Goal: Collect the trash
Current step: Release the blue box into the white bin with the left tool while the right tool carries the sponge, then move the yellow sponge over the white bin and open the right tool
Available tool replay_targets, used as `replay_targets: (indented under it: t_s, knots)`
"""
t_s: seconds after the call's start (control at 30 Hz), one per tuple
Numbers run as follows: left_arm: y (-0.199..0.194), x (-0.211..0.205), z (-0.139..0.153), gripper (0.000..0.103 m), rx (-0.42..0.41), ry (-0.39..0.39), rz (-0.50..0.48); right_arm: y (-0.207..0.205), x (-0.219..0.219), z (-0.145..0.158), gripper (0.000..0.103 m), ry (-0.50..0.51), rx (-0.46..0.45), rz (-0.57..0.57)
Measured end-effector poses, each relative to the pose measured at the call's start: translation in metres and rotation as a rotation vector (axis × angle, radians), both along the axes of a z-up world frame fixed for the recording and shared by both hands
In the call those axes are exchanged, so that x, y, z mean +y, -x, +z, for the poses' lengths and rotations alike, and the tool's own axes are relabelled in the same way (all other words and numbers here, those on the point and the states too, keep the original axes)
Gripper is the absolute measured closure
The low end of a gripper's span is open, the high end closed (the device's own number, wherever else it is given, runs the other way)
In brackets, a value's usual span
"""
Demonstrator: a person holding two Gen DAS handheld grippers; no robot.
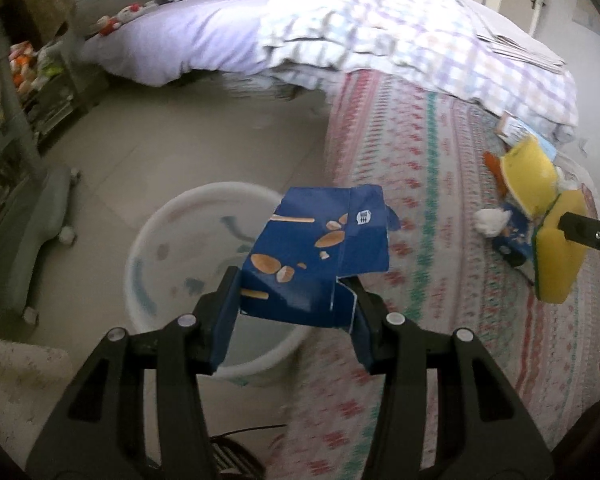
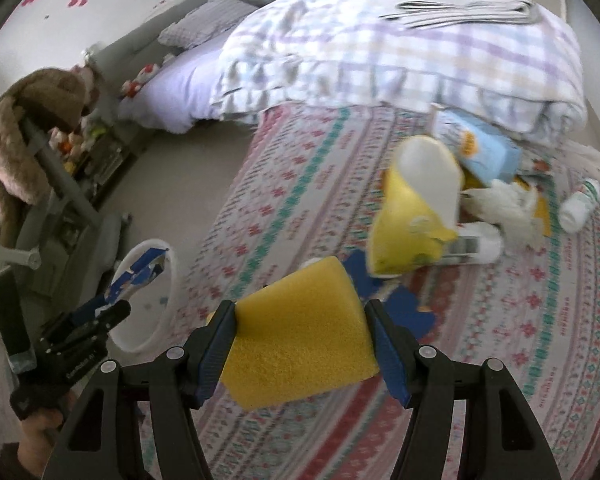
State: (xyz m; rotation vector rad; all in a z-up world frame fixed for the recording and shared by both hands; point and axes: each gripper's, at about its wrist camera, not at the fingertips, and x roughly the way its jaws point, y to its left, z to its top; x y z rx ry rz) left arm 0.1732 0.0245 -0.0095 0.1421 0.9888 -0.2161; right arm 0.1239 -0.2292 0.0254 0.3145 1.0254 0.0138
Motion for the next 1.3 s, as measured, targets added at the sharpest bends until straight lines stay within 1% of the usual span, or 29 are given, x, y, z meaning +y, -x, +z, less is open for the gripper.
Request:
replay_targets:
  t_s: [0.23, 0.3, 0.37, 0.4, 0.47, 0.6, 0.73, 0.83, 1.0, 1.13, 1.17, 1.23, 1.27, 1.3]
  knots:
    - [-0.001, 0.038, -0.005, 0.050, 0.004, -0.003, 0.069, -0.015, 0.041, -0.011, 0.036, 0.004, 0.007, 0.056]
    - [0.000, 0.047, -0.004, 0.043, -0.012, -0.003, 0.088, -0.019, 0.053, -0.014, 0.036, 0.002, 0.008, 0.070]
    - [0.003, 0.054, -0.002, 0.020, -0.034, -0.017, 0.104, -0.023, 0.063, -0.017, 0.036, 0.000, 0.013, 0.085]
    - [0.004, 0.057, -0.002, 0.017, -0.041, -0.024, 0.109, -0.026, 0.068, -0.019, 0.036, 0.002, 0.016, 0.095]
    - [0.005, 0.063, -0.002, 0.017, -0.040, -0.052, 0.122, -0.031, 0.081, -0.021, 0.036, 0.015, 0.018, 0.114]
    - [0.005, 0.076, -0.004, 0.016, -0.026, -0.068, 0.167, -0.042, 0.110, -0.030, 0.036, 0.038, 0.029, 0.155]
    - [0.009, 0.091, -0.003, 0.009, -0.042, -0.093, 0.226, -0.054, 0.132, -0.038, 0.035, 0.025, 0.035, 0.182]
    - [0.011, 0.102, 0.000, 0.008, -0.054, -0.095, 0.249, -0.065, 0.151, -0.043, 0.035, 0.029, 0.037, 0.203]
    - [0.010, 0.116, -0.001, 0.008, -0.037, -0.080, 0.282, -0.079, 0.178, -0.046, 0.033, 0.036, 0.037, 0.239]
    - [0.012, 0.124, -0.004, 0.008, -0.029, -0.077, 0.296, -0.088, 0.191, -0.046, 0.032, 0.032, 0.031, 0.253]
    - [0.012, 0.126, -0.004, 0.008, -0.027, -0.077, 0.299, -0.090, 0.194, -0.046, 0.030, 0.018, 0.023, 0.256]
    - [0.014, 0.128, -0.005, 0.008, -0.023, -0.075, 0.302, -0.094, 0.199, -0.043, 0.023, -0.029, -0.003, 0.268]
    - [0.015, 0.129, -0.005, 0.008, -0.021, -0.072, 0.305, -0.095, 0.199, -0.041, 0.016, -0.038, -0.010, 0.267]
    - [0.015, 0.130, -0.005, 0.008, -0.019, -0.070, 0.307, -0.095, 0.201, -0.040, 0.015, -0.039, -0.016, 0.262]
